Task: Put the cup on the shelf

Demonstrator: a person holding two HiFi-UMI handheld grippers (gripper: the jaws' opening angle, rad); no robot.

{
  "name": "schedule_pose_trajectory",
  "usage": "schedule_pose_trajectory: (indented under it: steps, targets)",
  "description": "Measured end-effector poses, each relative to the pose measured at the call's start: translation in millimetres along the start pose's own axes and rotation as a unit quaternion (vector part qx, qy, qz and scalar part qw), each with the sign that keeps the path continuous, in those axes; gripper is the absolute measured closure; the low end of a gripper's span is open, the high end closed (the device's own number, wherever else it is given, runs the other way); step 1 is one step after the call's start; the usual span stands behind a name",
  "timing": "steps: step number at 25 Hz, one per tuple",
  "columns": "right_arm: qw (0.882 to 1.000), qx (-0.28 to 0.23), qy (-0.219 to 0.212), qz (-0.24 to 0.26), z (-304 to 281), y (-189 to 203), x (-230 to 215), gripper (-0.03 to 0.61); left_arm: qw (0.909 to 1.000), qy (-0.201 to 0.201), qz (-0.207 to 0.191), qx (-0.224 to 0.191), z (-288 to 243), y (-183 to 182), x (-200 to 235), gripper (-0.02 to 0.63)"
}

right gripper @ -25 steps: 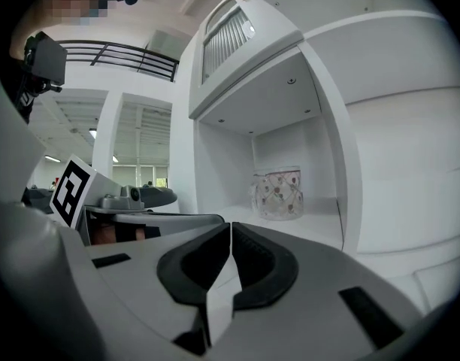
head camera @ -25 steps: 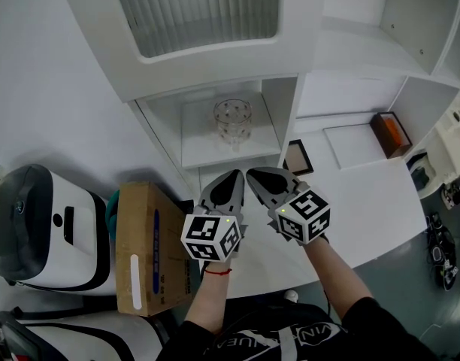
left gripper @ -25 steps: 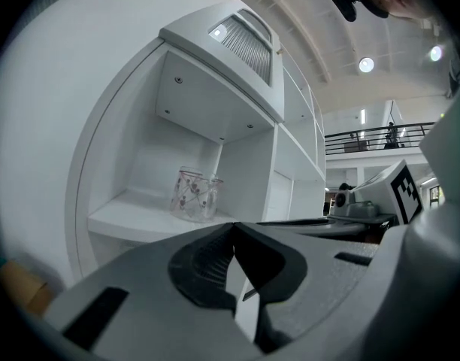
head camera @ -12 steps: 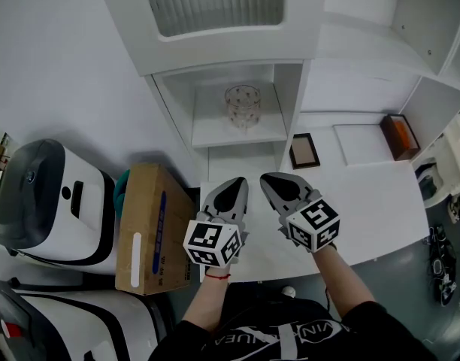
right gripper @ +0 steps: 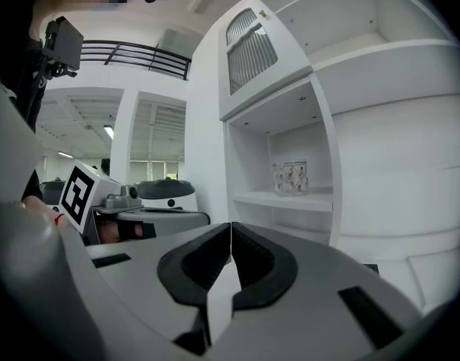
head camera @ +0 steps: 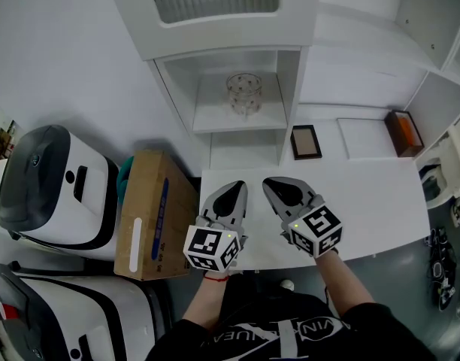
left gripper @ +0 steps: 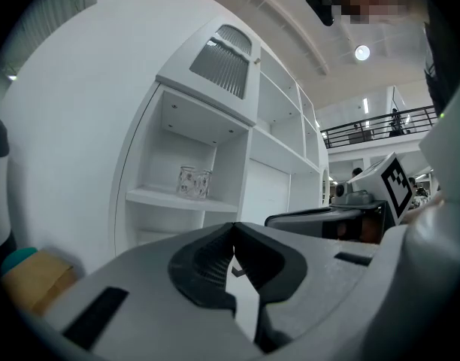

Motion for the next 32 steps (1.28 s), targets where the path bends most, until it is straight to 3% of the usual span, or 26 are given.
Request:
schedule_pose_trajectory:
  steps: [7, 32]
  targets:
    - [0.999, 0.013, -0.018, 0.030, 17, 12, 12, 0.571, 0.9997, -0.023, 0.005, -0.002, 18, 7, -18, 0.604]
    - [0.995, 0.038, -0.080, 0.035, 84, 50, 39, 0.571, 0.9943, -0.097, 0.042, 0.011, 77, 36, -97, 0.604]
Point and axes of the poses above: the fingertips, and each gripper's own axes: z backward along the fingers, x to its left, y out of its underside, the point moved 10 cm from there along z, backward along the fingers, and after that the axes turned 12 degrees about -z, right-handed, at the moved point
